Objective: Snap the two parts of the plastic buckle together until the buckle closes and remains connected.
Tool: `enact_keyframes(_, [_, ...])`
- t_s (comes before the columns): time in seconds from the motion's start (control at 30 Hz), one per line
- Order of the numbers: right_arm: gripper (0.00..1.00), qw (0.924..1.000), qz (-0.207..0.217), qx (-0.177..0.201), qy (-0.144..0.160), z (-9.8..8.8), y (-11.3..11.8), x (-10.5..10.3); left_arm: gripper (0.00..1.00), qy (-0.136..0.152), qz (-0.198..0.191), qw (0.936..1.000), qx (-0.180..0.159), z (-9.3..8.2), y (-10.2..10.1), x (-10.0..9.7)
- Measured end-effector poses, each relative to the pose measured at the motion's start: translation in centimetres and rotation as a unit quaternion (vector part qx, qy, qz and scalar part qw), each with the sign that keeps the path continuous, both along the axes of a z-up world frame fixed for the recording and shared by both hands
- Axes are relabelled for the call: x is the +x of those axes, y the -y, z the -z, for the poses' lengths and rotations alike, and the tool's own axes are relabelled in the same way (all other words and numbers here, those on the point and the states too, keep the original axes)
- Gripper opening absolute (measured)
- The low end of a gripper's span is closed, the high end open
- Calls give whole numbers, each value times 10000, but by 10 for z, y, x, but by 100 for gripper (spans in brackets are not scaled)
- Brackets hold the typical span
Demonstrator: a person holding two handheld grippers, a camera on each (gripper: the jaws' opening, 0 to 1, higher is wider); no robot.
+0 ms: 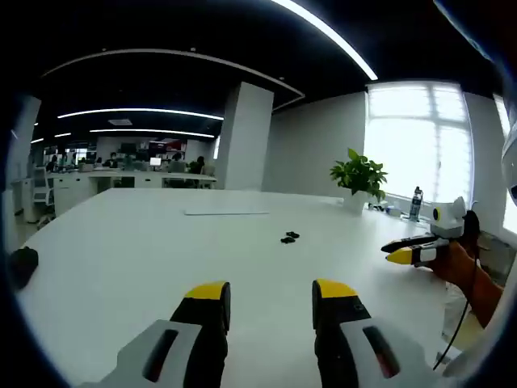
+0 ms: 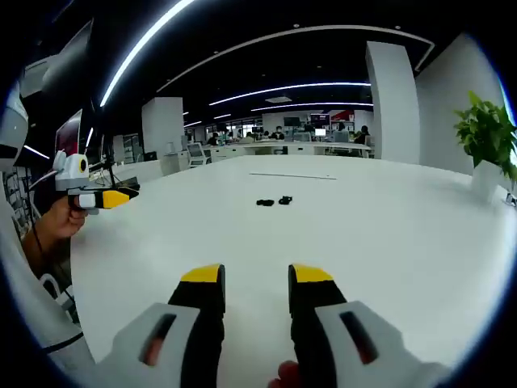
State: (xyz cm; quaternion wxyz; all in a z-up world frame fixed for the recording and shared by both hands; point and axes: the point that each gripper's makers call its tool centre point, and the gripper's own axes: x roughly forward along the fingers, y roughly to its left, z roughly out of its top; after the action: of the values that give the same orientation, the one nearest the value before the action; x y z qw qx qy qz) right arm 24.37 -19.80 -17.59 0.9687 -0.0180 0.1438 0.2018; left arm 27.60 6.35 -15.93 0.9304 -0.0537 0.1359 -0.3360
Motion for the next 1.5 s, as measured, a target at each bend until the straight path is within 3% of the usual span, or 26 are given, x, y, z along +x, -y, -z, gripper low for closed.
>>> enact_keyframes(0.5, [32, 9995, -1, -318, 27, -6, -1, -5, 41, 56, -92, 9999, -55, -5, -9, -1])
enact_keyframes(1.17, [29, 9994, -68, -310, -131, -3, -3, -5, 40, 74, 152, 9998, 92, -6, 5, -6])
enact_keyframes(1.27, [29, 9995, -85, -280, -106, -4, -3, -5, 40, 351, 206, 9986, 341, -7, 6, -6])
enact_keyframes(1.4, [29, 9996, -86, -269, -96, -3, -3, -5, 39, 546, 245, 9979, 255, -11, 7, -7])
enact_keyframes(1.5, [29, 9996, -70, -265, -93, -3, -2, -6, 37, 496, 223, 9984, 137, -13, 7, -7])
